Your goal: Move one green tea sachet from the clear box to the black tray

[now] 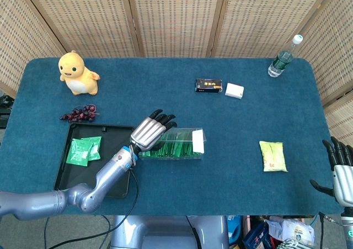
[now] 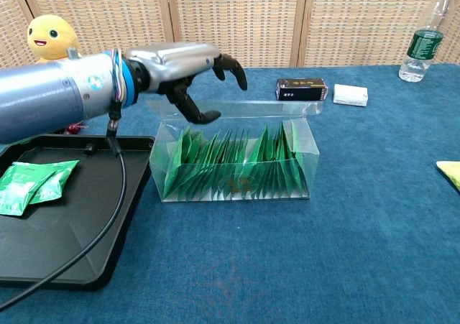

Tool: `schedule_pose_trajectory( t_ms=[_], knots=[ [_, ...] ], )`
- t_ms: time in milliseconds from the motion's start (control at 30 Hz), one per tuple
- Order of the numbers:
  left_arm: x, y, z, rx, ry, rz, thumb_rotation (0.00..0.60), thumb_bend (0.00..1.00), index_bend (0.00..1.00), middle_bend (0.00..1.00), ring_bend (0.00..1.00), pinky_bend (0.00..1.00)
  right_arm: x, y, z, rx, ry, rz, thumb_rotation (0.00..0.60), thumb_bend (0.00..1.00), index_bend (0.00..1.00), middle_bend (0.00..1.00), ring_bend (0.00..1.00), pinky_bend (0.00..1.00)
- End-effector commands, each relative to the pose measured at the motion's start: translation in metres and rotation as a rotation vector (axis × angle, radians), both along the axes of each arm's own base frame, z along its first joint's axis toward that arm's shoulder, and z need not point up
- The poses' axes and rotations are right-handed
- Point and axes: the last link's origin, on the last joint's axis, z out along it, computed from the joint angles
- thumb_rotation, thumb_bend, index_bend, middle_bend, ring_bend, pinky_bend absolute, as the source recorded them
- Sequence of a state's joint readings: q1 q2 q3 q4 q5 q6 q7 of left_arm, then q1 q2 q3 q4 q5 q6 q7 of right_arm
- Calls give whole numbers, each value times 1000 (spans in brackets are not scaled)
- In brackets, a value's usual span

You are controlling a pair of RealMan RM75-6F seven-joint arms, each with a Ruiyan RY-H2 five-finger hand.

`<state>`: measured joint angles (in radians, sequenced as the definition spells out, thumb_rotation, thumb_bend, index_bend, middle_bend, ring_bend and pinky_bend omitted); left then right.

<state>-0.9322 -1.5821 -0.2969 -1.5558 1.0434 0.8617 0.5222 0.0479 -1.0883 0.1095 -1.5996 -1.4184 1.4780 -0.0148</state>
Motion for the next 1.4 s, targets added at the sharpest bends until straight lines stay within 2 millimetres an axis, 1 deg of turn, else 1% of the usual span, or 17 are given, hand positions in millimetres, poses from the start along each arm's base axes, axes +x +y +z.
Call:
schedule_pose_trajectory(
  t_ms=[33,167,333,500,567,700,800,1033,1267,1400],
  knots=[
    [3,12,10,32,-17,21,600,443,253,156,183,86,-1,-1,0,0,1,-5,600,0,0,0,0,0],
    [3,28,19,51,-25,58,600,444,255,156,183,86,-3,-2,-1,1,3,-14,600,0,0,0,0,0],
    [-1,38,22,50,-10,95,600,444,261,174,183,86,-5,-4,-2,6,4,-21,600,0,0,0,0,0],
    [-7,39,20,35,8,120,600,445,278,174,181,86,-5,-4,-3,9,7,-22,600,0,0,0,0,0],
    [-10,39,19,25,18,131,600,447,301,159,160,85,-5,-4,-3,10,8,-22,600,0,0,0,0,0],
    [-13,39,19,1,38,152,600,470,343,69,51,44,-4,-4,-3,10,8,-22,600,0,0,0,0,0],
    [-16,39,18,-14,70,174,600,485,375,34,14,23,-4,-4,-3,10,8,-21,600,0,0,0,0,0],
    [-16,41,17,-14,102,217,600,574,483,16,0,21,-5,-3,-1,7,3,-22,600,0,0,0,0,0],
    [-15,41,15,-30,111,241,600,594,539,1,0,10,-5,-3,-2,10,5,-24,600,0,0,0,0,0],
    [-16,42,14,-34,108,252,600,603,545,0,0,10,-6,-3,-3,12,6,-25,600,0,0,0,0,0]
  ],
)
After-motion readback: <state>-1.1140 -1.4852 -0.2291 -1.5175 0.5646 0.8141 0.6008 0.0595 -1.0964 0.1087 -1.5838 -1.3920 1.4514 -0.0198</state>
